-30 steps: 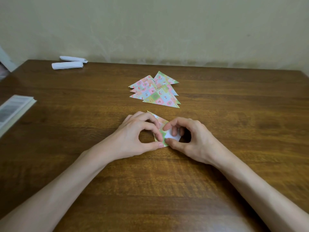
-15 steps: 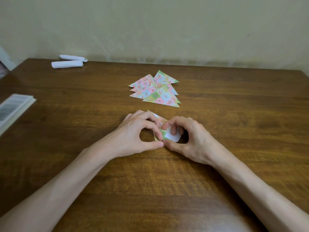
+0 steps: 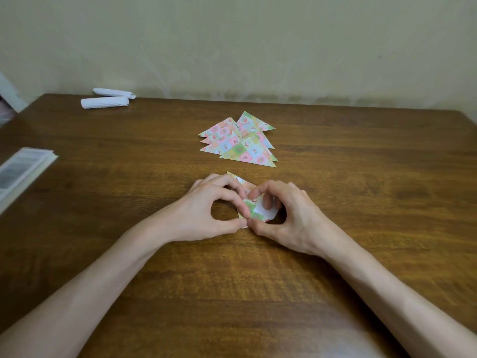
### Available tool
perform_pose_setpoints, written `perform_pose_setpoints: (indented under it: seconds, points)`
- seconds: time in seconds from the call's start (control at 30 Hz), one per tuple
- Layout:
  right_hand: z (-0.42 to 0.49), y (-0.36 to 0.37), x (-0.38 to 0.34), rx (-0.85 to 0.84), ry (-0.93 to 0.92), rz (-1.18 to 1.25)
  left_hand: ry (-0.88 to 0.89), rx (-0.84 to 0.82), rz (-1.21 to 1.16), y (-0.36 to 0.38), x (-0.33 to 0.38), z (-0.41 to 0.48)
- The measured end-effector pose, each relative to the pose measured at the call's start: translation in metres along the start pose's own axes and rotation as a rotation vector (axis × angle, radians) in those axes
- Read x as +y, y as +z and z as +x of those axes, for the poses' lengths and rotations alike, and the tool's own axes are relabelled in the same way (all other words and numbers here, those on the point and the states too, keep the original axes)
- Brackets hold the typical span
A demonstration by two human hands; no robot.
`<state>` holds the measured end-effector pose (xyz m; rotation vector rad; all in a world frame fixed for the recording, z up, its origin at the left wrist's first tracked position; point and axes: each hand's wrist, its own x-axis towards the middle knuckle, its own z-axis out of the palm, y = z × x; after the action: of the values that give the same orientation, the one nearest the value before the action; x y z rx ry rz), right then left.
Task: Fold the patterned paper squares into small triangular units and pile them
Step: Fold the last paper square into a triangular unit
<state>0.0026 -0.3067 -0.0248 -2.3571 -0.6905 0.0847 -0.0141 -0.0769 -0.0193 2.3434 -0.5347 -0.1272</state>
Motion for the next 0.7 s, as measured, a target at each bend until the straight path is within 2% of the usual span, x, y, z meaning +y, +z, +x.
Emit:
perform_pose_setpoints:
  seconds: [0.17, 0.7]
  points:
    - [0.001, 0.002, 0.0, 0.021, 0.003, 0.004, 0.005, 0.004, -0.006, 0.0, -0.001, 0.0]
    - [0.005, -0.007, 0.012, -0.074, -0.019, 0.153, -0.006, 0.036, 0.014, 0.006, -0.001, 0.003]
